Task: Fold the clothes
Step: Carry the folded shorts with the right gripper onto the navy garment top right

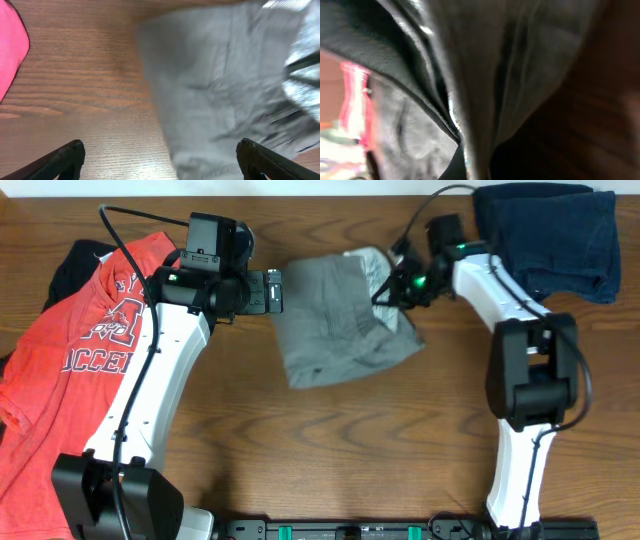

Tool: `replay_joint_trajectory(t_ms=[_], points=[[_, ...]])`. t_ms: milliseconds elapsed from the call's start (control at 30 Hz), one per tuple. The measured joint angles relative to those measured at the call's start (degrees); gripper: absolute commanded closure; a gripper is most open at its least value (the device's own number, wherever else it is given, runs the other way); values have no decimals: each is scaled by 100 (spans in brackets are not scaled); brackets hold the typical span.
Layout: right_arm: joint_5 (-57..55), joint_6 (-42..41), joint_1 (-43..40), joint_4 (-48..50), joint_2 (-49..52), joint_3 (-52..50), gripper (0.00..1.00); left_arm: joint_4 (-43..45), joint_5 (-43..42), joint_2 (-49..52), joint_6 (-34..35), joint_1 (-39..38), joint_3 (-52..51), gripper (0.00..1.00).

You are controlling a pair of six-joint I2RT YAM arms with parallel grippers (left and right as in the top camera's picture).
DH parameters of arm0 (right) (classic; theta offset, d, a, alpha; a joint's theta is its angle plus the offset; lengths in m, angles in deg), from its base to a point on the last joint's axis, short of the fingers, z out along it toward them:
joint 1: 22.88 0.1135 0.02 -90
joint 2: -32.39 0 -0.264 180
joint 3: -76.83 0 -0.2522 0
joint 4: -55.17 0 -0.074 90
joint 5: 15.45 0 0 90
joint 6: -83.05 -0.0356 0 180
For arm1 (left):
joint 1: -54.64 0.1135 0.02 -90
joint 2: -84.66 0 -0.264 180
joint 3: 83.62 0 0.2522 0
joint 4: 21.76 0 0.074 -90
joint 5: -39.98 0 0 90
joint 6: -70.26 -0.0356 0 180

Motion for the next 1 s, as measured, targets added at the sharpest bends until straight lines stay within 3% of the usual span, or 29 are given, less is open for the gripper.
replay_joint_trajectory(t_ms=[467,767,1000], points=[[339,-1025,-1117,1368,-2076,114,99,4,0,2,0,0,0,2],[175,-1867,-1779,2754,-2275,129,99,9,0,46,0,0,0,2],[-785,-2138,-2131,3025,-2275,129,99,7,2,46,-2,0,0,2]])
